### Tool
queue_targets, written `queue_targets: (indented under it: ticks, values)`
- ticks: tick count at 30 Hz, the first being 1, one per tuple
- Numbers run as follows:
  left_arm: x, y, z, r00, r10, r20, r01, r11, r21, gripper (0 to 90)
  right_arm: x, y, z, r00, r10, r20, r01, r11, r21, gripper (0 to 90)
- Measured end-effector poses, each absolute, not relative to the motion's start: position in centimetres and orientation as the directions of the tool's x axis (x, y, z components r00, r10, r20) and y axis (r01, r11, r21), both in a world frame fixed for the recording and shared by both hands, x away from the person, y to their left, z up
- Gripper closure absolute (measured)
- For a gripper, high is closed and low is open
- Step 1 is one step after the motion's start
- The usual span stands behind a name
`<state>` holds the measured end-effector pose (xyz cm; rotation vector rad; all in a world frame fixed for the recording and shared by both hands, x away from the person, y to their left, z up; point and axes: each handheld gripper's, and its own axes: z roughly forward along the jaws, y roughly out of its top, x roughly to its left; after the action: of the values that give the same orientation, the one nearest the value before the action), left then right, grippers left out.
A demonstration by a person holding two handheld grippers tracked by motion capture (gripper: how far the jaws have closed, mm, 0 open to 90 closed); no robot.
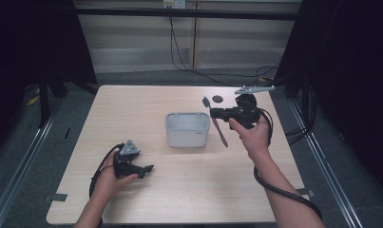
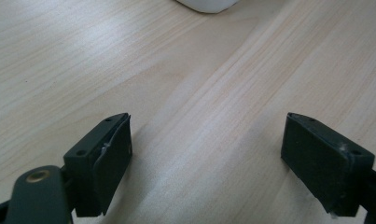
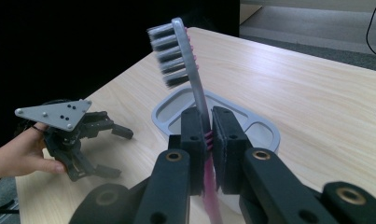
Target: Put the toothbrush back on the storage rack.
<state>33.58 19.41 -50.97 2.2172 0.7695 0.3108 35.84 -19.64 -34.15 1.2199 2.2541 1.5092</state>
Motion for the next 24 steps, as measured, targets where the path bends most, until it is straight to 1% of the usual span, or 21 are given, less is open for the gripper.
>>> queue_targets:
  ticks: [24]
  values:
    - [33.5,19.4,-51.0,0.786,0.618,-0.024,0.435,-0.525,0.731,16.1,36.9,-19.9,-32.8,-0.651,0.697,0.300,0.491,0.085,0.867,84.2]
